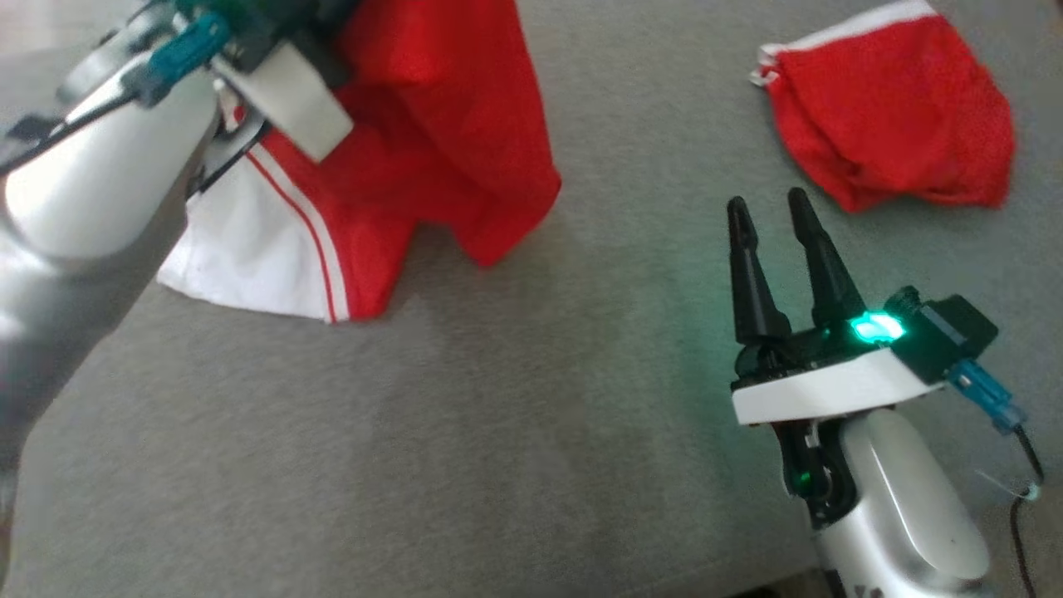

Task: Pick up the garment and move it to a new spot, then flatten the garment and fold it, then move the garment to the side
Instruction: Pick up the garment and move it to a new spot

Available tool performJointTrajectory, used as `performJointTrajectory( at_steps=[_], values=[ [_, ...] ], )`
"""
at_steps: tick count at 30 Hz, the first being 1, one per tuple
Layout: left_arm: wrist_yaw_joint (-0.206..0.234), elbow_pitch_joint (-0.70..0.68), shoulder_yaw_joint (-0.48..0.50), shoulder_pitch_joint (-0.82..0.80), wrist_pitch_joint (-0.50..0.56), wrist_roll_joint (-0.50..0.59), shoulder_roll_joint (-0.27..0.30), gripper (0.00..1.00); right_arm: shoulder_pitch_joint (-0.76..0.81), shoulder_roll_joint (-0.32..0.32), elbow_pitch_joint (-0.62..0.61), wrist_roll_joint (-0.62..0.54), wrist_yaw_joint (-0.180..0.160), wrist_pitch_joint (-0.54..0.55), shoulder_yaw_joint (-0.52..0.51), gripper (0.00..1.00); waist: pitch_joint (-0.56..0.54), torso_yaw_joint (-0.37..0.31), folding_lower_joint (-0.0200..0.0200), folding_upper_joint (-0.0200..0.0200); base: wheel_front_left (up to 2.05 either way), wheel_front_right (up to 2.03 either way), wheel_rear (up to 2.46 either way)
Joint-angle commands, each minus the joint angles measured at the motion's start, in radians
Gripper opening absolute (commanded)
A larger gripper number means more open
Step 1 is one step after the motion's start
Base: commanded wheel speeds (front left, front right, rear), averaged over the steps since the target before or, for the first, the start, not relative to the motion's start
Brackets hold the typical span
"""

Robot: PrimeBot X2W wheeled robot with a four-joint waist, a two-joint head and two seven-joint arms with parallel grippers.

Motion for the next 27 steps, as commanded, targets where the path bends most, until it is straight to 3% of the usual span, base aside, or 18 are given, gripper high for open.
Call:
performJointTrajectory(
  at_steps=[1, 3, 4, 5, 10, 14, 19, 27],
  values=[
    [0.002, -0.005, 0.037, -0.082, 0.002, 0.007, 0.011, 0.0, -0.026, -0.001, -0.039, 0.012, -0.001, -0.006, 0.031, 1.0, 0.047, -0.067, -0.0001, -0.0001, 0.0, 0.0, 0.0],
    [0.001, 0.031, 0.033, -0.114, -0.007, 0.012, -0.021, 0.0, -0.031, -0.001, -0.045, 0.024, -0.001, -0.006, 0.039, 1.0, 0.063, -0.094, -0.0001, -0.0001, 0.0, 0.0, 0.0],
    [0.004, 0.055, 0.033, -0.131, -0.016, 0.019, -0.037, 0.94, -0.032, -0.001, -0.048, 0.029, -0.001, -0.006, 0.042, 1.0, 0.069, -0.104, -0.0001, -0.0001, 0.0, 0.0, 0.0],
    [0.013, 0.086, 0.036, -0.146, -0.026, 0.027, -0.053, 1.0, -0.034, -0.001, -0.05, 0.034, -0.001, -0.006, 0.044, 1.0, 0.074, -0.113, -0.0001, -0.0001, 0.0, 0.0, 0.0],
    [0.051, 0.231, 0.054, -0.176, -0.061, 0.048, -0.111, 1.0, -0.036, -0.001, -0.054, 0.043, -0.001, -0.006, 0.051, 1.0, 0.077, -0.128, -0.0001, -0.0001, 0.0, 0.0, 0.0],
    [0.049, 0.262, 0.072, -0.146, -0.069, 0.046, -0.122, 1.0, -0.029, -0.001, -0.051, 0.028, -0.001, -0.006, 0.041, 1.0, 0.058, -0.098, -0.0001, -0.0001, 0.0, 0.0, 0.0],
    [0.078, 0.187, 0.147, -0.053, -0.069, 0.043, -0.086, 1.0, -0.016, -0.001, -0.041, -0.009, -0.001, -0.006, 0.017, 1.0, 0.017, -0.023, -0.0001, -0.0001, 0.0, 0.0, 0.0],
    [0.179, -0.024, 0.313, 0.267, -0.07, 0.022, -0.016, 1.0, 0.031, -0.001, -0.007, -0.082, -0.001, -0.006, -0.036, 1.0, -0.079, 0.113, -0.0001, -0.0001, 0.0, 0.0, 0.0]
  ],
)
